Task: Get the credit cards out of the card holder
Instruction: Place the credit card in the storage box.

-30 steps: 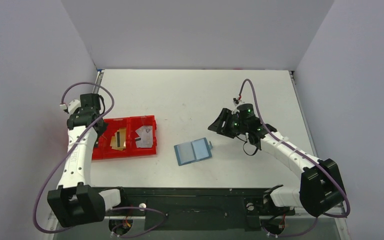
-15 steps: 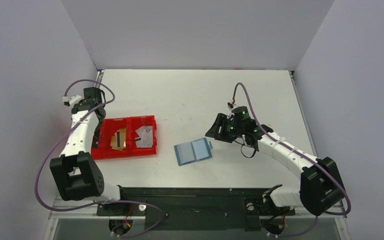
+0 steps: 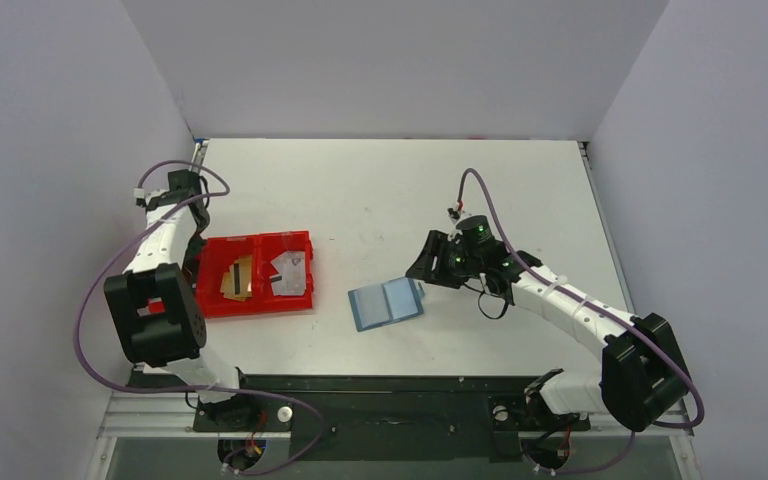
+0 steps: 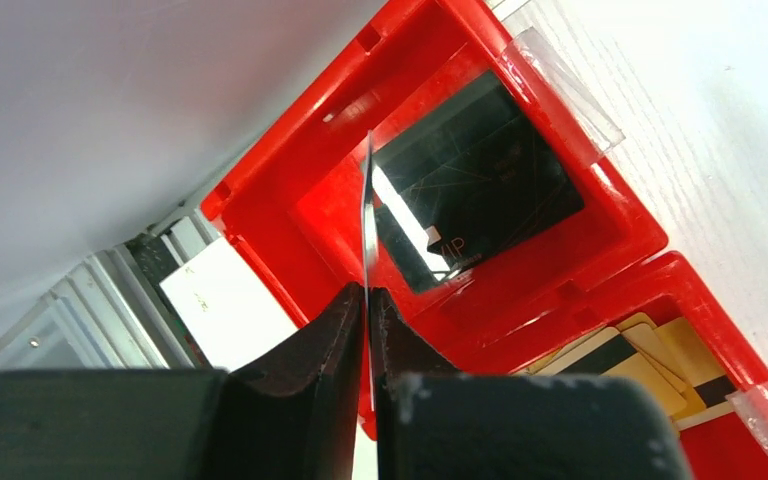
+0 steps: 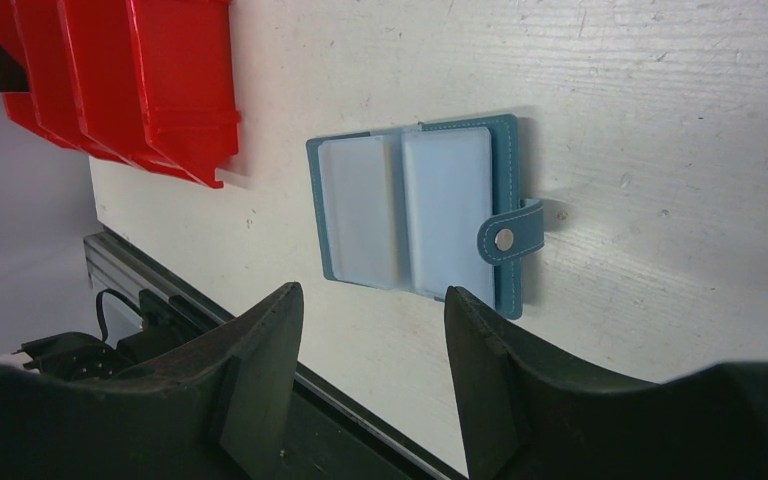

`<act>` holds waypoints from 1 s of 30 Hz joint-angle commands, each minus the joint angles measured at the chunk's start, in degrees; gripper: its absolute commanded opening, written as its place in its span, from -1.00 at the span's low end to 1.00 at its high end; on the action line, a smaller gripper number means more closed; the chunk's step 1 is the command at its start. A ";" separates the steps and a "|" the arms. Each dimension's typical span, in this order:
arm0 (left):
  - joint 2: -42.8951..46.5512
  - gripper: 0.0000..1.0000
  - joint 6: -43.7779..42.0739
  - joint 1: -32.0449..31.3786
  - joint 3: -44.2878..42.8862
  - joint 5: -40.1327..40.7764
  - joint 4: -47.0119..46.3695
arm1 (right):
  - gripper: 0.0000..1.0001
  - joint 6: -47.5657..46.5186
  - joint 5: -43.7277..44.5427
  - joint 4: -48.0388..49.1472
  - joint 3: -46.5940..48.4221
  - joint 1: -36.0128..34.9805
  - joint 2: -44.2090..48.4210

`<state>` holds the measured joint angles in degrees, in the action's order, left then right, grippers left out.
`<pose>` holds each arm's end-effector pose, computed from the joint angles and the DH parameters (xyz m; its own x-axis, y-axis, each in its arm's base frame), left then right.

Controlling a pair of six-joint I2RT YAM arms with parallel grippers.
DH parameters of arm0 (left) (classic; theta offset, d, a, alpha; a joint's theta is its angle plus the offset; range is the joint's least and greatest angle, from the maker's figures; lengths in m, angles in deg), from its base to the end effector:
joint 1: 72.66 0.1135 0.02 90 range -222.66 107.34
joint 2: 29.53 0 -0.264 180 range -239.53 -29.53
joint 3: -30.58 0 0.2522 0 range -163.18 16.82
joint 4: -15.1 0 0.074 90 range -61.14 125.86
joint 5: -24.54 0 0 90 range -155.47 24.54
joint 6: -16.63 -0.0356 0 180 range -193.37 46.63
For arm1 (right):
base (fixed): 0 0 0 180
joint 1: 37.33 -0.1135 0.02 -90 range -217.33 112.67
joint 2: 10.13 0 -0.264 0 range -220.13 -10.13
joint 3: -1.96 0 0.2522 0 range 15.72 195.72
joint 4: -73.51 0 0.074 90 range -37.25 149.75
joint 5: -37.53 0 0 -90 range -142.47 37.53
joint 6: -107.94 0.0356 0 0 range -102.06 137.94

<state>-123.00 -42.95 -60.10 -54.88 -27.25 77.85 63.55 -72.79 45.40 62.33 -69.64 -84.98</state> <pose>0.3069 0.0909 0.2456 -0.6074 -0.5429 -0.5799 -0.7855 0.5192 0.3368 0.2252 0.1570 0.2326 -0.9127 0.2157 -0.3471 -0.0931 0.7173 0.6905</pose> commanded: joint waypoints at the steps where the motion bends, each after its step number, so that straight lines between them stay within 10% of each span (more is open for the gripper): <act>1: -0.65 -0.80 -1.53 1.62 -2.95 -4.35 -0.05 | 0.01 -1.16 1.20 0.21 1.88 -0.29 0.59; 10: 2.00 -0.20 -2.74 1.77 -2.20 -7.52 -1.43 | 0.01 -2.16 1.32 -0.36 2.33 -0.53 0.86; 30: 20.74 -0.08 -2.96 -14.49 8.15 -34.70 -9.89 | 0.01 -5.04 14.44 -4.92 9.63 -10.73 -4.62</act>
<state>-105.54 -47.15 -69.72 -49.61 -53.00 72.01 60.07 -64.20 41.36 68.25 -77.80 -87.93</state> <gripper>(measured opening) 0.458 0.506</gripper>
